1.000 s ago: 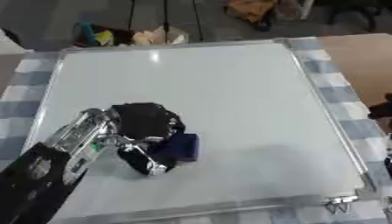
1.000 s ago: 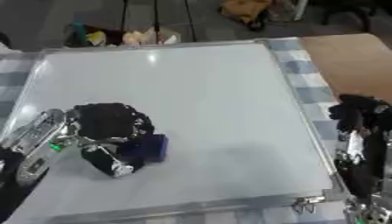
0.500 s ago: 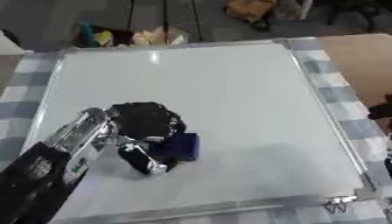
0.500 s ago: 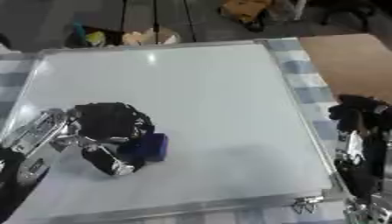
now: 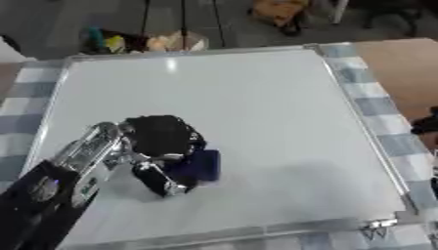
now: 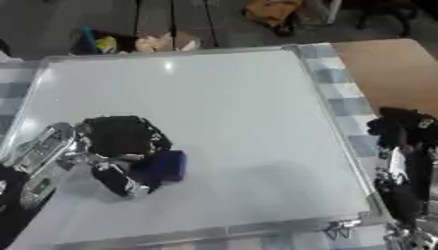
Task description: Wipe the whiteboard clean with a brush.
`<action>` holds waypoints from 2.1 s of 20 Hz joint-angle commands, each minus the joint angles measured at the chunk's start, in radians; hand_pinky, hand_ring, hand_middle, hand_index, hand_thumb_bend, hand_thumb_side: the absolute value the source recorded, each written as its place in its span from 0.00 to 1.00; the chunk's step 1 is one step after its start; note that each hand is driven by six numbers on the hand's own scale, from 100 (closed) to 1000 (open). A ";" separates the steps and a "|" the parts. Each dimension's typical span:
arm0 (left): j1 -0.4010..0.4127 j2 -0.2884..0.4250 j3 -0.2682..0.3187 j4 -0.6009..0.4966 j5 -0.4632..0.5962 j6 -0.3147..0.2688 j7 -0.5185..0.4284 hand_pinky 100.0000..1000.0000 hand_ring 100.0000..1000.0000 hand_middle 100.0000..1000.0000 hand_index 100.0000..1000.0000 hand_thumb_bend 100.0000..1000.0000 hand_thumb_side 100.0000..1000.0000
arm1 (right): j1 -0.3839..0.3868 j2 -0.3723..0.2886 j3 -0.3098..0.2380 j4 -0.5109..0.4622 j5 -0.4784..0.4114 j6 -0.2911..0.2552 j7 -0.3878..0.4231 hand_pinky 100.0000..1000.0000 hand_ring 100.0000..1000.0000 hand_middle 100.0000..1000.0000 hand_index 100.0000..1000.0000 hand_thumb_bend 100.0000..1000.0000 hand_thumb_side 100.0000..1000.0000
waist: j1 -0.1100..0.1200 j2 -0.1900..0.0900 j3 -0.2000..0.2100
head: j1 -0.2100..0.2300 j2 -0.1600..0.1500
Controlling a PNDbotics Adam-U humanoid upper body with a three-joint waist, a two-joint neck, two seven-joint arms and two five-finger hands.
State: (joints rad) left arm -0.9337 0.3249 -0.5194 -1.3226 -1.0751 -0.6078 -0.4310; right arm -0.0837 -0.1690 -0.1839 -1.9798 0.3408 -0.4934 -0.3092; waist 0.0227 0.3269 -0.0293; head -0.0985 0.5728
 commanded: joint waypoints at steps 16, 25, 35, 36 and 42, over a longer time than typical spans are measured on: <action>-0.022 0.065 0.062 -0.034 -0.049 0.049 0.030 0.50 0.61 0.35 0.24 0.00 0.42 | 0.002 -0.005 -0.002 -0.020 -0.006 -0.003 0.004 0.41 0.48 0.38 0.64 0.00 0.66 | -0.004 -0.024 0.006 | -0.001 -0.014; -0.001 0.105 0.106 -0.048 -0.018 0.089 0.025 0.48 0.57 0.32 0.23 0.00 0.42 | 0.002 -0.004 -0.004 -0.020 -0.006 -0.002 0.005 0.41 0.48 0.38 0.64 0.00 0.66 | -0.002 -0.024 0.010 | -0.004 -0.018; -0.006 0.214 0.213 -0.004 0.069 0.182 -0.039 0.48 0.55 0.30 0.22 0.00 0.44 | 0.003 -0.004 -0.005 -0.020 -0.004 -0.001 0.003 0.41 0.48 0.38 0.64 0.00 0.66 | -0.001 -0.022 0.018 | -0.006 -0.009; -0.011 0.224 0.225 0.011 0.077 0.189 -0.047 0.48 0.55 0.30 0.22 0.00 0.44 | 0.002 -0.004 -0.004 -0.020 -0.003 -0.001 0.003 0.41 0.48 0.38 0.64 0.00 0.66 | -0.001 -0.021 0.018 | -0.005 -0.008; -0.042 0.256 0.284 0.111 0.104 0.224 -0.101 0.48 0.55 0.29 0.22 0.00 0.47 | 0.004 -0.005 -0.001 -0.020 0.000 -0.004 0.006 0.41 0.48 0.38 0.64 0.00 0.66 | 0.002 -0.019 0.012 | 0.007 -0.007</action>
State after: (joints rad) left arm -0.9503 0.5448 -0.2619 -1.2221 -0.9791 -0.3908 -0.5198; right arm -0.0784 -0.1633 -0.1838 -1.9798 0.3403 -0.4934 -0.3076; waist 0.0237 0.3256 -0.0172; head -0.0968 0.5692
